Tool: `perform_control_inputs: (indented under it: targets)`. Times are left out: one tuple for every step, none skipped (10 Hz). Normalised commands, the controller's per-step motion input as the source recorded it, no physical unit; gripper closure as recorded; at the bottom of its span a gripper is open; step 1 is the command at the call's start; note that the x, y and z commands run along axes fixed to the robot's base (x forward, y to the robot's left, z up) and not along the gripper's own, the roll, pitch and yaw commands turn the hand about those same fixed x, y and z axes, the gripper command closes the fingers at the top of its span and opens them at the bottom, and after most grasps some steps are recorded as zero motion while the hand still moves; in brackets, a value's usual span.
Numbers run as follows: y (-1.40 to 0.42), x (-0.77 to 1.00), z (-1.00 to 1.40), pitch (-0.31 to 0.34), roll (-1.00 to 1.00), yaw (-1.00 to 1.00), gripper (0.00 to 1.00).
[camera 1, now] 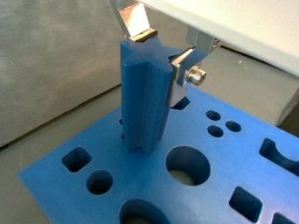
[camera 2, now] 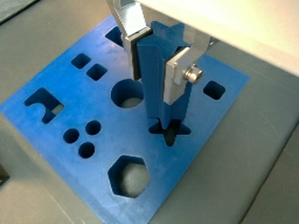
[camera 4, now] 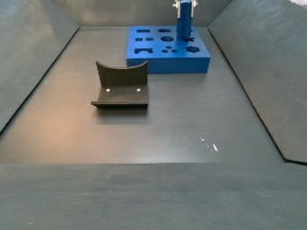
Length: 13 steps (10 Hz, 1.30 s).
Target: Insert the star object.
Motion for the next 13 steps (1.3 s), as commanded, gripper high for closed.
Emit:
perform_control_inputs:
  targets:
    - [0.15, -0.13, -0.37, 0.000, 0.32, 0.25, 1.00]
    - [0.14, -0.17, -0.36, 0.000, 0.35, 0.26, 1.00]
    - [0.11, -0.19, -0.37, -0.001, 0.34, 0.28, 1.00]
    - [0.00, -0.11, -0.39, -0.007, 0.20, 0.17, 1.00]
    - [0.00, -0.04, -0.40, 0.000, 0.05, 0.00, 1.00]
    - [0.00, -0.10, -0.39, 0.000, 0.00, -0.10, 1.00]
    - [-0.03, -0.08, -0.41, -0.016, -0.07, -0.19, 1.00]
    - [-0.05, 0.00, -0.41, -0.027, -0.10, -0.33, 1.00]
    - [-0.02, 0.08, -0.47, 0.000, -0.04, -0.38, 1.00]
    - [0.00, 0.08, -0.63, -0.090, -0.15, -0.40, 1.00]
    - [0.00, 0.07, -0.50, -0.179, -0.28, -0.34, 1.00]
    - [0.00, 0.07, -0.34, -0.210, -0.37, -0.28, 1.00]
    - [0.05, 0.01, -0.35, -0.194, -0.37, -0.15, 1.00]
